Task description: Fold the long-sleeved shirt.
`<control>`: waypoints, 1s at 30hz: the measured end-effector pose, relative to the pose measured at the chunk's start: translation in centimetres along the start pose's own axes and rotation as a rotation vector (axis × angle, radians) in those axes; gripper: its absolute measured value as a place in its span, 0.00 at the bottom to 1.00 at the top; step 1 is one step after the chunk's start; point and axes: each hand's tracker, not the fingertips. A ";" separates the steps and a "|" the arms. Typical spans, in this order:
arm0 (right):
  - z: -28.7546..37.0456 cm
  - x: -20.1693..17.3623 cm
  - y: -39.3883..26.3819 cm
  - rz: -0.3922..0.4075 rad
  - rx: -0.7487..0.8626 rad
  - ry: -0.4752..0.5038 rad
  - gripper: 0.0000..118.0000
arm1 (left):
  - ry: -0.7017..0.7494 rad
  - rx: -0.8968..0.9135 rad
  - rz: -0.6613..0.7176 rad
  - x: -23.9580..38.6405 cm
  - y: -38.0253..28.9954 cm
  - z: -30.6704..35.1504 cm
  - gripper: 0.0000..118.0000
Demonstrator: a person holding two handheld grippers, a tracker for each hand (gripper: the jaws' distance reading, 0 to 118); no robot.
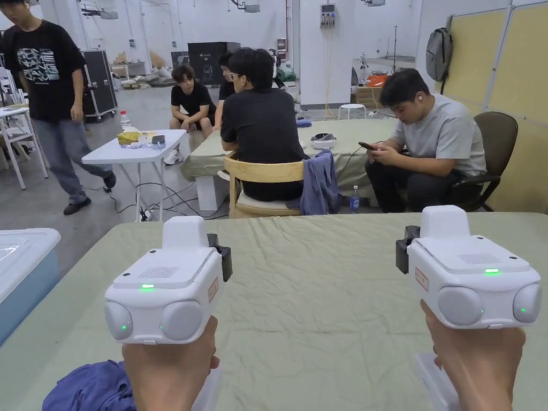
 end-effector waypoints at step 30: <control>-0.4 0.0 -0.4 0.005 -0.021 -0.013 0.01 | 0.013 -0.025 0.005 -0.5 -0.6 -0.4 0.01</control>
